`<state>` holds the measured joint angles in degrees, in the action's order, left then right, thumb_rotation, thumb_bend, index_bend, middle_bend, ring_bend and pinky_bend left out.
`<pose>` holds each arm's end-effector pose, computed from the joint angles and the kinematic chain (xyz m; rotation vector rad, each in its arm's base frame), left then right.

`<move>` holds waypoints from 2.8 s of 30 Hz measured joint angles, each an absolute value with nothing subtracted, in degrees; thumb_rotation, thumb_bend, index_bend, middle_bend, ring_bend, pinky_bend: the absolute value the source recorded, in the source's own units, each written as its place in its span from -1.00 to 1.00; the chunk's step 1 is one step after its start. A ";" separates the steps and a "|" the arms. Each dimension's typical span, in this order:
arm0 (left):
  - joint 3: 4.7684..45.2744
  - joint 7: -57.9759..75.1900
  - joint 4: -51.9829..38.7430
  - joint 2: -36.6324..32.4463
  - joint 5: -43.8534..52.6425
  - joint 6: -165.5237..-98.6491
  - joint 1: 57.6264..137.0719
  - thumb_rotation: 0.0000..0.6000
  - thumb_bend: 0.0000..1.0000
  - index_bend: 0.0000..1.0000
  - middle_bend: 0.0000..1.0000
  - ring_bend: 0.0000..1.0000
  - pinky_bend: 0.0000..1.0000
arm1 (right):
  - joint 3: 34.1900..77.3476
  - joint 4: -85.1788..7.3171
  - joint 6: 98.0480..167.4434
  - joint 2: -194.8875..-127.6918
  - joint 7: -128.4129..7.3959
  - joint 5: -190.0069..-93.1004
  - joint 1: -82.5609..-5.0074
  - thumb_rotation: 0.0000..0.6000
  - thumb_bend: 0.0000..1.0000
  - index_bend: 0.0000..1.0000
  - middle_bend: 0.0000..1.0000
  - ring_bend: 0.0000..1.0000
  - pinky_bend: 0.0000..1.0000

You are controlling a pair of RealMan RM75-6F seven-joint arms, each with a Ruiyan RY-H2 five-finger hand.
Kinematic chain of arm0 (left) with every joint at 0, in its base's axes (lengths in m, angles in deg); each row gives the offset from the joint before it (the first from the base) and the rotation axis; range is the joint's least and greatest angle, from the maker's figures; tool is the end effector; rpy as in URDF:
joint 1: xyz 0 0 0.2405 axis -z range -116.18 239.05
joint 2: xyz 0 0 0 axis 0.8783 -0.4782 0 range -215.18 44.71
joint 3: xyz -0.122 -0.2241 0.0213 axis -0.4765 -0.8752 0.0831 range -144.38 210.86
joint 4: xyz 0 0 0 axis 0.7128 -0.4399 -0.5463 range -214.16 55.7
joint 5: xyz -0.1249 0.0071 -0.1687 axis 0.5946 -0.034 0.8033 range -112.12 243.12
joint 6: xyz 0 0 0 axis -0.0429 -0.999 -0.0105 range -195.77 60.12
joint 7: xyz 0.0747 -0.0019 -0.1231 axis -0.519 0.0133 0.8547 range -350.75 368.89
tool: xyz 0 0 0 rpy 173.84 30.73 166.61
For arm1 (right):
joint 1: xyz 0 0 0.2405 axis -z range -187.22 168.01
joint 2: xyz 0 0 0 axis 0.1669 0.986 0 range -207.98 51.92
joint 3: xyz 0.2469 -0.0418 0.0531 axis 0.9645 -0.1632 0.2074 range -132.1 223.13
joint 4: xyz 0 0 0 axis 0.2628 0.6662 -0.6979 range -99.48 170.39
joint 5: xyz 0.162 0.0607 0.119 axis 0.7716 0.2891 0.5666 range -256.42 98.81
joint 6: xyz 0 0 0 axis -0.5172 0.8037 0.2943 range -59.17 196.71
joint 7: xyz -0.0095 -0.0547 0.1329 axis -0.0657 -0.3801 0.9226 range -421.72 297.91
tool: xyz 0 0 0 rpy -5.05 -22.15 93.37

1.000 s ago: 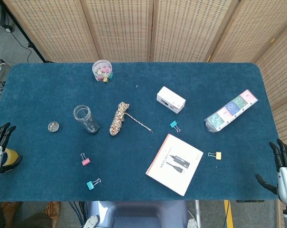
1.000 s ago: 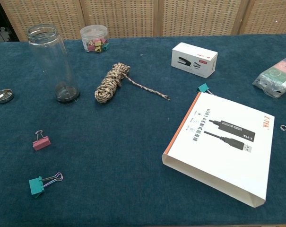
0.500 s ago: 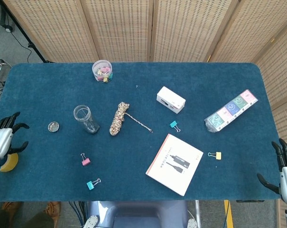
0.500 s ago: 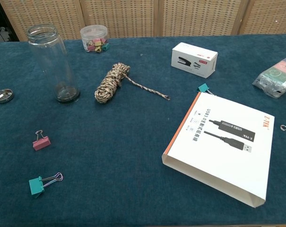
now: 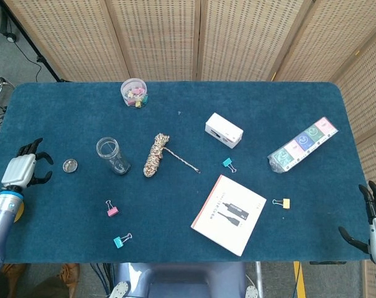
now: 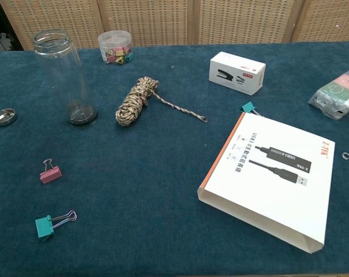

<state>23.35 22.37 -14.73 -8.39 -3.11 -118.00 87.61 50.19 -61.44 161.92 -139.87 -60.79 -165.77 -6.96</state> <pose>-0.3530 0.3354 0.1089 -1.3815 -1.2093 -0.7597 -0.3073 -0.1456 0.1867 1.2146 -0.8826 0.9654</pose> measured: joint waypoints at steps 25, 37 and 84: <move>22.21 20.73 -28.80 3.28 -0.97 -115.27 91.54 1.00 -0.21 0.00 -1.00 -1.00 -1.00 | 50.56 -61.35 161.93 -139.04 -58.68 -165.05 -6.76 1.00 -0.58 -1.00 -1.00 -1.00 -1.00; 21.95 18.50 -30.70 5.15 0.15 -114.03 92.10 1.00 -0.19 0.05 -1.00 -1.00 -1.00 | 50.63 -61.35 161.79 -138.70 -57.49 -164.75 -6.69 1.00 -0.58 -1.00 -1.00 -1.00 -1.00; 20.65 15.69 -28.92 5.00 -0.53 -118.14 91.75 1.00 -0.02 0.31 -1.00 -1.00 -1.00 | 50.49 -61.34 161.20 -138.42 -56.25 -164.91 -6.84 1.00 -0.58 -1.00 -1.00 -1.00 -1.00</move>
